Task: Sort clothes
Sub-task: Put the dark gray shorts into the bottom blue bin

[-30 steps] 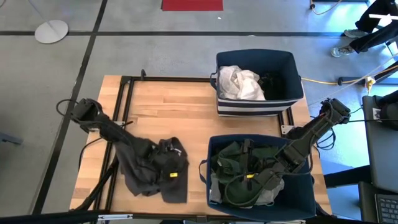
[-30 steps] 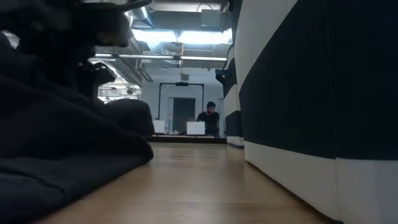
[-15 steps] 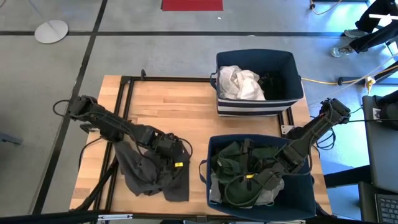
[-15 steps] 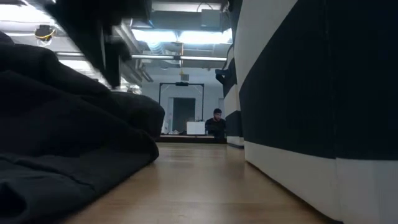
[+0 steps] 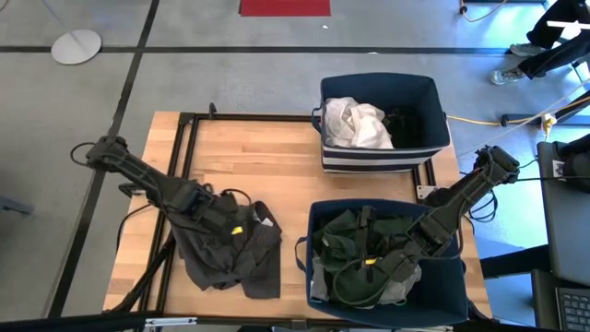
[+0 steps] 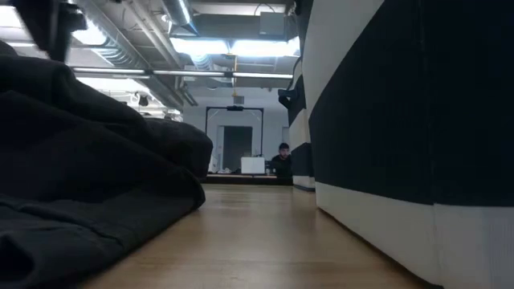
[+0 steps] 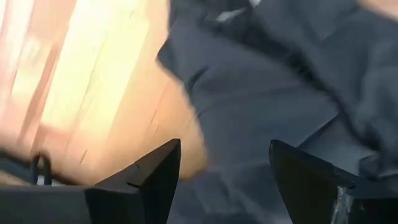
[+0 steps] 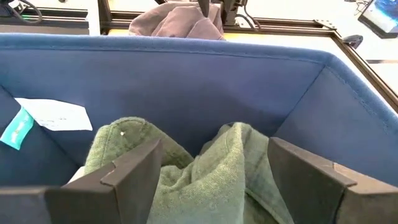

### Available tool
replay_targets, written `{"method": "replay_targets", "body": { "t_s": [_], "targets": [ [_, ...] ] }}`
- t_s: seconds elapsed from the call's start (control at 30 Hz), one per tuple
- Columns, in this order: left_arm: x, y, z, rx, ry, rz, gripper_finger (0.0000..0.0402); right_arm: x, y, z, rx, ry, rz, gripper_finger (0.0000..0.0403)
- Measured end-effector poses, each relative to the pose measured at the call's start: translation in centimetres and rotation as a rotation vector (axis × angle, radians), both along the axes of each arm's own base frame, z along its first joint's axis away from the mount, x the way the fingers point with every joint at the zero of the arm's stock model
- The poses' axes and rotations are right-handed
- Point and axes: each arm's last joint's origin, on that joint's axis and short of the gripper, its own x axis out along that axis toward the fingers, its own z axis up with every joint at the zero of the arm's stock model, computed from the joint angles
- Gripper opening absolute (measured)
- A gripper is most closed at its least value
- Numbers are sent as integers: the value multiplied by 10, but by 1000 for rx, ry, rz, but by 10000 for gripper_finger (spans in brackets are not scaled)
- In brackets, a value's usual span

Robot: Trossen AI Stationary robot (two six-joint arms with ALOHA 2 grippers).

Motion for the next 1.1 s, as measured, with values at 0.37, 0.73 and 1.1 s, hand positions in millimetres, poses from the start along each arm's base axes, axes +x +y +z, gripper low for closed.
{"method": "replay_targets", "body": {
  "t_s": [0.37, 0.73, 1.1],
  "targets": [
    [-22, -4, -42, -192, -138, 63, 235, 0, 0, 0, 0, 0, 0, 292],
    [-15, -10, -107, -342, -268, 59, 235, 0, 0, 0, 2, -2, 0, 292],
    [-14, -10, -168, -195, -218, -116, 230, 0, 0, 0, 2, -3, 0, 292]
  ]
}}
